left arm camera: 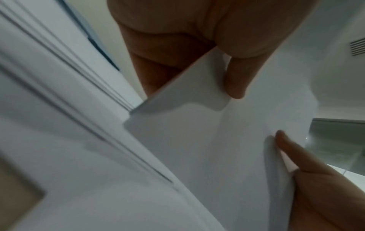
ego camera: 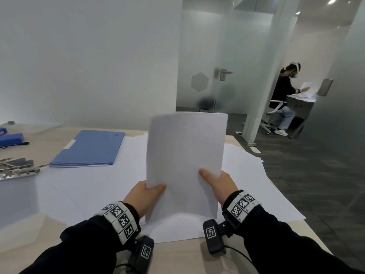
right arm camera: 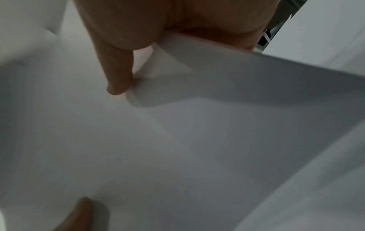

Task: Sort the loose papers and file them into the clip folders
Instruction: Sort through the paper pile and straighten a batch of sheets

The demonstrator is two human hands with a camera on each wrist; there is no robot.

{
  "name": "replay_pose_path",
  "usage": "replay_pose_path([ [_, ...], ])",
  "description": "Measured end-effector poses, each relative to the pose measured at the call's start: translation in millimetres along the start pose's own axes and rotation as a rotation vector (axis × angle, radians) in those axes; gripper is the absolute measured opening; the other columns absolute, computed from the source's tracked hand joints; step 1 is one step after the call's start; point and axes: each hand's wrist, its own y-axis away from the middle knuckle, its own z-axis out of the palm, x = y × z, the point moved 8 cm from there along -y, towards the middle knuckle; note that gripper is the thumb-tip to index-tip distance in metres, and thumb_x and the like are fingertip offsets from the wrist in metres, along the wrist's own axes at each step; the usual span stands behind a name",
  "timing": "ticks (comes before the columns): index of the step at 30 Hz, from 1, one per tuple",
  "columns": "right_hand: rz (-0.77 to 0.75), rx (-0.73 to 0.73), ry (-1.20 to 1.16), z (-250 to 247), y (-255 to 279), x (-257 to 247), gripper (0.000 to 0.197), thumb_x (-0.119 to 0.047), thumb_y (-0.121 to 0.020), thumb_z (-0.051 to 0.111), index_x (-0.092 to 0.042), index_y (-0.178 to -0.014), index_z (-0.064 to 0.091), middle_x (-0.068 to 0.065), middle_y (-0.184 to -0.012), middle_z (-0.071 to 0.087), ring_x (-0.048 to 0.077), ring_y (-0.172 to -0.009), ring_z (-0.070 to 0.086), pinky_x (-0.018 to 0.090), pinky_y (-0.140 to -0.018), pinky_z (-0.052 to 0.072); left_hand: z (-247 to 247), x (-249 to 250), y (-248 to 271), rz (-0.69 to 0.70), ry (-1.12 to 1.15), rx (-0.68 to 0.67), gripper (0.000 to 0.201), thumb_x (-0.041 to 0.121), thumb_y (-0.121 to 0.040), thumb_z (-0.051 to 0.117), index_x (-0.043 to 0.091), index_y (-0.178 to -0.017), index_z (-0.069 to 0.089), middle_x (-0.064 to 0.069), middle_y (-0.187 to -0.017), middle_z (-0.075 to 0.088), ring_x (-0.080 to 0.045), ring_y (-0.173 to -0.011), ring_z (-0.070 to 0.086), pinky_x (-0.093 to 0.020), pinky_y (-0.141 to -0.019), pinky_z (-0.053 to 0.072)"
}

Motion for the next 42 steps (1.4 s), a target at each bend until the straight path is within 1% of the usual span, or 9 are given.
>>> replay_pose_path([
  [4, 0.220, -0.004, -0.097, -6.3, -10.5, 11.2, 0.053, -0.064, -0.093, 0.041, -0.020, -0.102, 0.068, 0.000, -0.094, 0.075, 0.020, -0.081, 0.070, 0.034, -0.070, 0.054, -19.3, -27.6, -11.1, -0.111, 0.164, 0.093, 0.024, 0.031, -0.091, 0.069, 0.011, -0.104, 0.067, -0.006, -0.097, 0.074, -0.028, -0.091, 0.070, -0.044, -0.092, 0.054],
  [11, 0.466, 0.251, -0.179, -41.4, -31.9, 46.0, 0.037, -0.036, -0.098, 0.049, -0.010, -0.123, 0.055, 0.012, -0.116, 0.060, 0.027, -0.102, 0.058, 0.044, -0.085, 0.051, -40.2, -92.3, -27.4, -0.278, 0.445, 0.241, 0.042, 0.028, -0.069, 0.081, 0.007, -0.103, 0.068, -0.016, -0.103, 0.074, -0.038, -0.096, 0.070, -0.056, -0.096, 0.051],
  [16, 0.544, 0.289, -0.089, -41.7, -44.3, 48.8, 0.030, -0.039, -0.093, 0.054, -0.016, -0.111, 0.054, 0.011, -0.092, 0.053, 0.026, -0.078, 0.055, 0.034, -0.060, 0.046, -39.3, -104.6, -45.1, -0.283, 0.333, 0.196, 0.052, 0.043, -0.054, 0.078, 0.011, -0.094, 0.067, -0.013, -0.103, 0.073, -0.036, -0.098, 0.069, -0.052, -0.097, 0.052],
  [23, 0.575, 0.183, 0.101, -16.1, -65.8, 45.2, 0.032, -0.041, -0.085, 0.055, -0.018, -0.106, 0.053, 0.011, -0.083, 0.053, 0.028, -0.071, 0.052, 0.040, -0.093, 0.048, -40.6, -107.9, -42.3, -0.328, 0.334, 0.168, 0.033, 0.030, -0.077, 0.078, 0.008, -0.095, 0.062, -0.022, -0.106, 0.069, -0.040, -0.100, 0.068, -0.058, -0.089, 0.055],
  [27, 0.527, 0.167, 0.063, -3.1, -72.2, 38.3, 0.038, -0.032, -0.094, 0.051, -0.012, -0.127, 0.048, 0.005, -0.077, 0.041, 0.022, -0.068, 0.044, 0.037, -0.082, 0.047, -39.1, -112.6, -48.1, -0.306, 0.377, 0.152, 0.045, 0.038, -0.060, 0.077, 0.010, -0.092, 0.063, -0.018, -0.104, 0.071, -0.038, -0.100, 0.069, -0.057, -0.091, 0.054],
  [30, 0.533, 0.252, 0.125, -8.1, -78.7, 37.3, 0.039, -0.035, -0.092, 0.053, -0.005, -0.115, 0.056, 0.013, -0.074, 0.049, 0.029, -0.068, 0.053, 0.040, -0.087, 0.048, -35.9, -118.6, -52.9, -0.278, 0.441, 0.121, 0.055, 0.046, -0.045, 0.079, 0.015, -0.089, 0.068, -0.010, -0.102, 0.075, -0.035, -0.098, 0.070, -0.053, -0.096, 0.052],
  [38, 0.459, 0.227, 0.177, -5.5, -100.8, 31.4, 0.042, -0.013, -0.101, 0.040, -0.007, -0.142, 0.039, 0.012, -0.077, 0.049, 0.027, -0.069, 0.053, 0.036, -0.070, 0.044, -32.2, -111.2, -47.3, -0.264, 0.507, 0.103, 0.038, 0.034, -0.058, 0.075, 0.016, -0.091, 0.069, -0.009, -0.099, 0.076, -0.035, -0.095, 0.071, -0.053, -0.096, 0.052],
  [40, 0.473, 0.204, 0.087, -0.7, -104.1, 33.9, 0.048, -0.019, -0.101, 0.041, -0.006, -0.147, 0.032, 0.022, -0.103, 0.054, 0.031, -0.091, 0.055, 0.031, -0.052, 0.050, -31.6, -112.3, -48.2, -0.265, 0.507, 0.099, 0.039, 0.035, -0.059, 0.076, 0.016, -0.093, 0.069, -0.009, -0.098, 0.076, -0.035, -0.094, 0.072, -0.053, -0.095, 0.053],
  [42, 0.497, 0.165, -0.013, 7.0, -112.4, 45.5, 0.053, -0.020, -0.101, 0.041, -0.002, -0.149, 0.025, 0.023, -0.122, 0.050, 0.032, -0.080, 0.047, 0.023, -0.033, 0.044, -31.9, -113.3, -49.3, -0.252, 0.501, 0.099, 0.049, 0.039, -0.054, 0.077, 0.015, -0.096, 0.070, -0.008, -0.096, 0.077, -0.034, -0.093, 0.072, -0.053, -0.094, 0.053],
])
